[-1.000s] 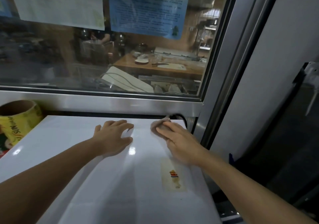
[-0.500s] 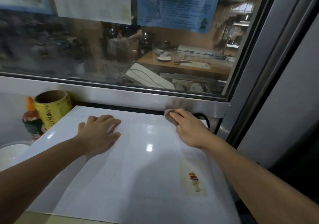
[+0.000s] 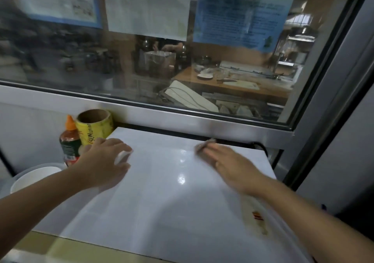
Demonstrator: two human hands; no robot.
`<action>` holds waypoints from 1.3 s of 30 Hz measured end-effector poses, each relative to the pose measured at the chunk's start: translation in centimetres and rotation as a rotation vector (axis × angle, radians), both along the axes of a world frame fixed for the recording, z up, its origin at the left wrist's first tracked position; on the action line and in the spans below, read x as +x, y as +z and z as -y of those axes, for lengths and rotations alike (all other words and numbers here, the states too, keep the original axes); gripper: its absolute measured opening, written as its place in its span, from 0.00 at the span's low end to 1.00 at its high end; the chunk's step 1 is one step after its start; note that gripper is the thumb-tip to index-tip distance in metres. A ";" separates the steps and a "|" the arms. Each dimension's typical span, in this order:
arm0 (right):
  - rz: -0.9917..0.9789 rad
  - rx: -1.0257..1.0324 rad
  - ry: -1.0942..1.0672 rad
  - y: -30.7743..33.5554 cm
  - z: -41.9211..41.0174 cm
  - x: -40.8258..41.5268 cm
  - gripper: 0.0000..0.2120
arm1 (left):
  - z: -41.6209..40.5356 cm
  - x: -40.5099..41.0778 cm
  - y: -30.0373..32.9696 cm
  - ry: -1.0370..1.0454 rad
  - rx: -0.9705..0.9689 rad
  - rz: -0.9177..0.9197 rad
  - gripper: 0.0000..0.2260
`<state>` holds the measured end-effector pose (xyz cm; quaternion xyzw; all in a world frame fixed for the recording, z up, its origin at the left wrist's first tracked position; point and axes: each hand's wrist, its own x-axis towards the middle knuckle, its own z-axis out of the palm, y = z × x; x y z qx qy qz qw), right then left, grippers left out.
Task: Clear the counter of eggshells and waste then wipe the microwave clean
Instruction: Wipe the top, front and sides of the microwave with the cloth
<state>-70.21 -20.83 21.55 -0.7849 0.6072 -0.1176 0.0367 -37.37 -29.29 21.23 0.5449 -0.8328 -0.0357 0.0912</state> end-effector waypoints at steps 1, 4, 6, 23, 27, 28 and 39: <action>-0.035 -0.004 -0.090 0.2 1.4 -0.4 0.25 | 0.1 0.9 -0.1 0.010 0.013 -0.005 0.19; -0.037 0.000 -0.191 -0.1 4.8 1.5 0.25 | 0.6 1.9 -0.6 0.004 0.055 -0.018 0.20; -0.020 -0.007 -0.168 -0.7 6.3 4.2 0.25 | 0.8 2.0 -0.8 -0.008 0.061 -0.043 0.20; 0.009 0.018 -0.125 0.1 9.7 11.9 0.25 | 1.5 7.6 -1.9 -0.056 0.196 -0.390 0.19; 0.024 0.002 0.027 -0.4 10.0 17.5 0.25 | 1.4 7.5 -1.2 -0.068 0.203 -0.373 0.21; 0.031 -0.001 0.090 -0.4 9.1 18.3 0.25 | 1.3 7.5 -1.1 -0.081 0.196 -0.363 0.22; 0.053 0.008 -0.017 -0.2 14.0 18.0 0.24 | 0.6 9.8 -1.3 -0.038 0.332 -0.466 0.27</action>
